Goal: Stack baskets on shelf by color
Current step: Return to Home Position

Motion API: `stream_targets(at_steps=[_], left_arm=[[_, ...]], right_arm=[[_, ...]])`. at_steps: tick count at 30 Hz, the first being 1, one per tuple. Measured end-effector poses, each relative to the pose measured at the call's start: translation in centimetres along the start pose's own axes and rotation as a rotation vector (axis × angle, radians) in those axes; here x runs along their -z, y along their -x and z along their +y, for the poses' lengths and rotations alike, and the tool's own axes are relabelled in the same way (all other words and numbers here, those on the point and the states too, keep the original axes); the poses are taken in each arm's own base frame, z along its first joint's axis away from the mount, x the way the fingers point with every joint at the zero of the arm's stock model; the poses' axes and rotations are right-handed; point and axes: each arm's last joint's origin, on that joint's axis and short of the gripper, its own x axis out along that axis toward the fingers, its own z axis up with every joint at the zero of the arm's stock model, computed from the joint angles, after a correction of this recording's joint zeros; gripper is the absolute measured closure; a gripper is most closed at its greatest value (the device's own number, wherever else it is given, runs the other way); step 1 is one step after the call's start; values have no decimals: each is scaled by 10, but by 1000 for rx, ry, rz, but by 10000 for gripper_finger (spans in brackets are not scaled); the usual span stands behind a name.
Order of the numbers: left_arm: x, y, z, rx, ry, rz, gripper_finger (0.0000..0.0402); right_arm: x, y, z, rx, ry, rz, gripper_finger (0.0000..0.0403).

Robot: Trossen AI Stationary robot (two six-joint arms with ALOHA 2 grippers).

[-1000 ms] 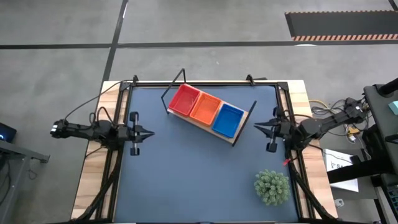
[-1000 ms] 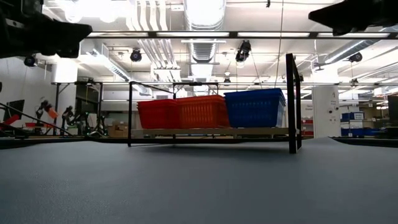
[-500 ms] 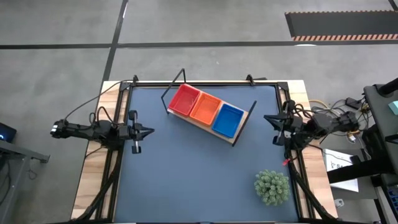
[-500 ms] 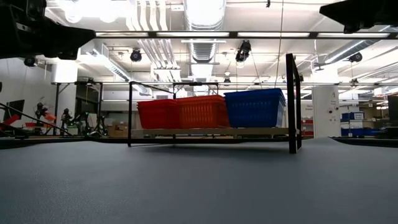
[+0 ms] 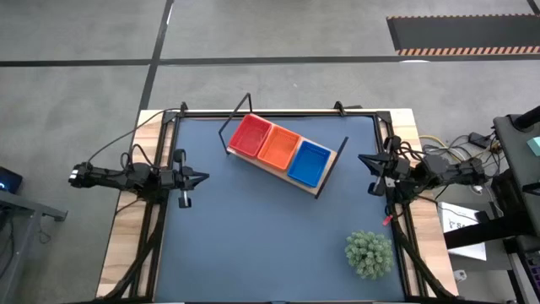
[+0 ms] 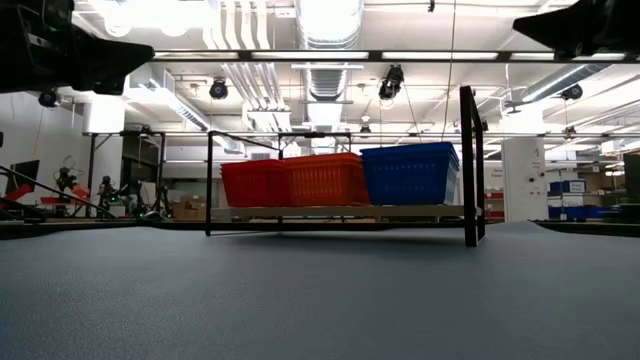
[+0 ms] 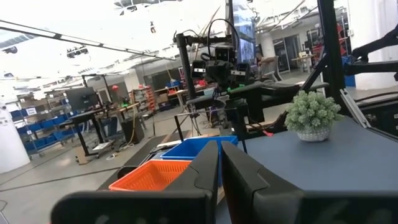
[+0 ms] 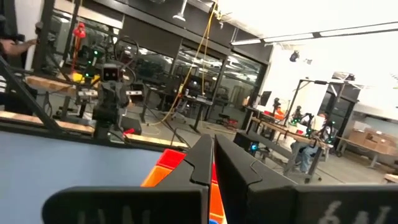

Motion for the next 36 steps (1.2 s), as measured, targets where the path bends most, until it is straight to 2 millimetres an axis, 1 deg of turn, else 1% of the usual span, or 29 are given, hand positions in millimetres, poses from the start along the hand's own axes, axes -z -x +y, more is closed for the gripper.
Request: stream_targets(at_steps=[7, 12, 17, 20, 23, 27, 31, 33, 36], left_arm=[[-1, 0, 0, -3, 6, -9, 400], [5, 0, -2, 5, 9, 14, 400], [7, -1, -3, 11, 48, 38, 400], [8, -1, -3, 14, 46, 47, 400], [9, -2, -3, 16, 43, 54, 400], [10, -2, -3, 9, 41, 64, 400], [10, -2, -3, 0, 41, 66, 400], [10, -2, -3, 0, 41, 67, 400], [10, -2, -3, 0, 40, 69, 400]], right_arm=[[7, -1, 0, 27, 25, 28, 394], [13, -1, 4, -24, 24, 41, 394], [33, -3, 15, -50, -12, 68, 394], [54, -4, 25, -55, -9, 82, 394], [57, -4, 26, -68, -11, 110, 394], [56, -4, 25, -63, 4, 102, 394], [58, -4, 24, -11, 10, 129, 394], [58, -4, 23, 24, -33, 142, 394], [58, -4, 23, 31, -101, 143, 394]])
